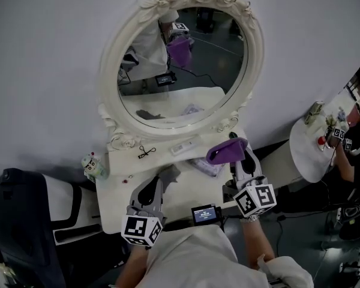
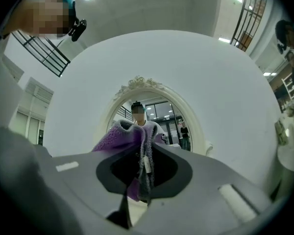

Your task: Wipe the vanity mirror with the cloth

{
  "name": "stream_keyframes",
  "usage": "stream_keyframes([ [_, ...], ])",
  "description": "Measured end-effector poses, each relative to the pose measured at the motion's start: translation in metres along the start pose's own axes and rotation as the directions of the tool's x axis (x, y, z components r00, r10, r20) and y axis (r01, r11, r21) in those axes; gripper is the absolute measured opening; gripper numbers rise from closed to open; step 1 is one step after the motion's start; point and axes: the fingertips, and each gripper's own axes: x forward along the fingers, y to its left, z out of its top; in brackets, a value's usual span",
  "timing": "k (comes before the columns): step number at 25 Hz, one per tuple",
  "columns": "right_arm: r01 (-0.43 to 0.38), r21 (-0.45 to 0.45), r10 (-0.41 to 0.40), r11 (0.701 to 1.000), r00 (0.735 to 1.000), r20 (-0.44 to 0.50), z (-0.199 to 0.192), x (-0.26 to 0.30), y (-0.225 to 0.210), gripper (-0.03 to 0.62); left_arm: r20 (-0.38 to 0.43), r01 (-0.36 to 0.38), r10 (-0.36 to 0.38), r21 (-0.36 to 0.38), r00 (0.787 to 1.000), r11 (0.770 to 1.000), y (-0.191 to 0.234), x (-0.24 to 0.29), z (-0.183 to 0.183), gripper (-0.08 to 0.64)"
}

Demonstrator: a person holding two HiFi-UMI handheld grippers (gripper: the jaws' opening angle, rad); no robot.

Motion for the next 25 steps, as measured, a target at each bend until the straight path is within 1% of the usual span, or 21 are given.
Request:
stream_keyframes([
  [3, 0.029, 0.069, -0.026, 0.997, 0.999, -0.046, -0.021, -0.035, 0.015, 0.054, -0.014, 0.039, -0.038, 0.015, 0.999, 0.999, -0.006, -0.007, -0.009, 0.000],
  [6, 0.059, 0.120, -0.047, 0.991, 0.994, -0.103, -0.045, -0.061, 0.027, 0.054, -0.032, 0.073, -0.073, 0.006, 0.997, 0.997, -0.016, -0.011, -0.021, 0.000],
  [8, 0.069, 0.168, -0.047, 0.983, 0.991, -0.128, -0.058, -0.074, 0.034, 0.052, -0.044, 0.090, -0.089, 0.008, 0.995, 0.996, -0.025, -0.015, -0.029, 0.000],
  [10, 0.046, 0.204, -0.018, 0.978, 0.990, -0.140, -0.066, -0.083, 0.044, 0.051, -0.054, 0.099, -0.098, 0.013, 0.994, 0.995, -0.034, -0.021, -0.035, 0.000],
  [12, 0.005, 0.211, 0.027, 0.977, 0.989, -0.147, -0.071, -0.089, 0.053, 0.051, -0.057, 0.095, -0.094, 0.019, 0.994, 0.995, -0.044, -0.028, -0.039, 0.000],
  [18, -0.071, 0.214, 0.105, 0.974, 0.983, -0.151, -0.074, -0.119, 0.059, 0.051, -0.046, 0.031, -0.030, 0.022, 0.998, 0.999, -0.069, -0.041, -0.048, 0.000],
  [21, -0.085, 0.229, 0.126, 0.970, 0.978, -0.169, -0.075, -0.148, 0.051, 0.051, -0.049, 0.026, -0.025, 0.024, 0.999, 0.999, -0.099, -0.045, -0.057, 0.000],
  [25, -0.089, 0.253, 0.138, 0.963, 0.973, -0.185, -0.076, -0.192, 0.027, 0.051, -0.055, 0.036, -0.034, 0.038, 0.998, 0.999, -0.158, -0.057, -0.077, 0.000],
])
